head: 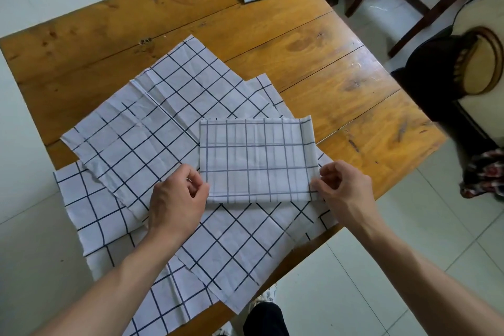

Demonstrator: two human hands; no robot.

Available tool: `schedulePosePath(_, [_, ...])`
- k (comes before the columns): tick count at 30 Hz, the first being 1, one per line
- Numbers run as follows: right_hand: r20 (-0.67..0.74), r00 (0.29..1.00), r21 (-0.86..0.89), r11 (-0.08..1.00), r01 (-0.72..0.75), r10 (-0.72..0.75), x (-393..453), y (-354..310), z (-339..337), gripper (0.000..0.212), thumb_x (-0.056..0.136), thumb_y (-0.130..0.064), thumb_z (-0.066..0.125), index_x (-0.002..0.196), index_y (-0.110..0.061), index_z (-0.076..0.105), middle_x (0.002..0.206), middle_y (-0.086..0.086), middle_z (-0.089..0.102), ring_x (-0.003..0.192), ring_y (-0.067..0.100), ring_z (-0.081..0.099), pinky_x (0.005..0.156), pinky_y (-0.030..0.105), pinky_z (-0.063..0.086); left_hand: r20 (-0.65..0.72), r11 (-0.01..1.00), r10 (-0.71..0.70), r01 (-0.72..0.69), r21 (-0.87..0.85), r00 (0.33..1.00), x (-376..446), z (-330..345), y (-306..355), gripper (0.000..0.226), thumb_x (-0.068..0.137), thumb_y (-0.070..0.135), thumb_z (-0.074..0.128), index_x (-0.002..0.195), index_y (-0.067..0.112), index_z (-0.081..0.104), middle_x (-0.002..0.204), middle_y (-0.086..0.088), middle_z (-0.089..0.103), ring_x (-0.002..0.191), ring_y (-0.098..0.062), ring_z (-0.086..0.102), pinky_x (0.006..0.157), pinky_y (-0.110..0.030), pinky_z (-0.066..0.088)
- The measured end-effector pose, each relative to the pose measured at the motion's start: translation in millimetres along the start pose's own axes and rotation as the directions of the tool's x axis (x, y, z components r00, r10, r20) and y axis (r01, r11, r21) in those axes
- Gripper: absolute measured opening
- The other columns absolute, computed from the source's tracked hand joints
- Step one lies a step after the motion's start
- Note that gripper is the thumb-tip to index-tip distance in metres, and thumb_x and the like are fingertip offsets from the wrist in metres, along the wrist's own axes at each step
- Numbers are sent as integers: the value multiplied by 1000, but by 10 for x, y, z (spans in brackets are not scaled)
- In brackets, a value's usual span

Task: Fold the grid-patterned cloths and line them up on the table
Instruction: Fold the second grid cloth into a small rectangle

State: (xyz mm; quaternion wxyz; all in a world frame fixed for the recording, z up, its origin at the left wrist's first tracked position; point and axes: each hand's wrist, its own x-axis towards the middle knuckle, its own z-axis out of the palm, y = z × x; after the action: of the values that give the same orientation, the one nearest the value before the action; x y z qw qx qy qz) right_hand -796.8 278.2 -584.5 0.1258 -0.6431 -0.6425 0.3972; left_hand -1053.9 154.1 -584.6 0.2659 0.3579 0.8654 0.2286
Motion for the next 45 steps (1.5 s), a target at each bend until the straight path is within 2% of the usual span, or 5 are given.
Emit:
schedulePosePath(13, [15,1000,-96,995,3,-2,75,-30,6,12,92,-22,67,82,-17,62,79,-2,63,72,14,62,60,26,55,-31,993,89,-86,76,996,18,63,-34,21,87,20,67,74,24,52,57,9,57,54,-10,57,51,-30,50])
schedulePosePath(23, [-26,998,-186,981,55,-61,96,-5,30,14,89,-20,70,94,-19,57,85,-6,59,77,13,58,62,25,50,-15,925,319,-308,222,948,29,100,-88,21,88,16,69,106,21,59,68,7,49,57,-16,50,47,-29,44])
schedulePosePath(31, [150,892,-500,746,440,-426,4,-35,127,30,83,-20,75,112,-18,68,121,3,56,114,22,49,90,34,47,29,862,396,-383,332,918,57,140,-130,17,88,29,69,103,21,68,79,3,54,63,-19,52,48,-25,37])
schedulePosePath(39, [275,868,-373,786,493,-414,-19,-118,347,69,87,-39,70,147,-20,41,156,-5,33,147,14,19,116,26,13,124,746,464,-462,480,877,72,159,-103,53,71,58,77,101,15,66,85,-2,59,70,-20,53,55,-33,48])
schedulePosePath(45, [328,882,-463,757,462,-338,-21,-11,232,90,86,-52,66,156,-25,16,163,-8,6,151,13,-4,124,41,4,144,745,430,-441,500,891,50,139,-46,55,66,53,84,100,14,67,89,-3,58,77,-23,54,61,-35,48])
